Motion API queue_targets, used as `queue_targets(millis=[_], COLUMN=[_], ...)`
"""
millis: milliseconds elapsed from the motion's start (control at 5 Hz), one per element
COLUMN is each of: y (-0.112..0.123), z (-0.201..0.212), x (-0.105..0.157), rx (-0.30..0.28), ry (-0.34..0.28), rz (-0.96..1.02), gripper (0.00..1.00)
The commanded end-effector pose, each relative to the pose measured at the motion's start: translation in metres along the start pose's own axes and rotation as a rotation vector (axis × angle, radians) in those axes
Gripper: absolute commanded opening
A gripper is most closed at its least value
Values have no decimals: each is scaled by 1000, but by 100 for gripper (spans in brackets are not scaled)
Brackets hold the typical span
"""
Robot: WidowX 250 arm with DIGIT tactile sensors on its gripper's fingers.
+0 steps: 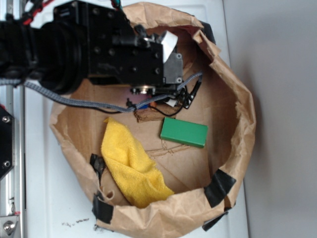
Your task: Grab the shell.
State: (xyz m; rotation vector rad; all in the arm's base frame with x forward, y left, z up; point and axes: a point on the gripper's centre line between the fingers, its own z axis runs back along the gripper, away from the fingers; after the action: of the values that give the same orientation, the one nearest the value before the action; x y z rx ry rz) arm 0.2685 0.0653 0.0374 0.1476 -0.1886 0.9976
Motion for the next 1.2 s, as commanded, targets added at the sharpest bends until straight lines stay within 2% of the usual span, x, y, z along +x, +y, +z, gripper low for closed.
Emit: queue_targets(millis=[0,400,600,1000], y=[-2,-4,-5,-5], z=[8,7,10,10], x=[3,2,-1,-1], rx=[-7,66,117,117], ry=[-33,-36,-69,-69], rz=[9,9,13,13], gripper=[100,100,100,100])
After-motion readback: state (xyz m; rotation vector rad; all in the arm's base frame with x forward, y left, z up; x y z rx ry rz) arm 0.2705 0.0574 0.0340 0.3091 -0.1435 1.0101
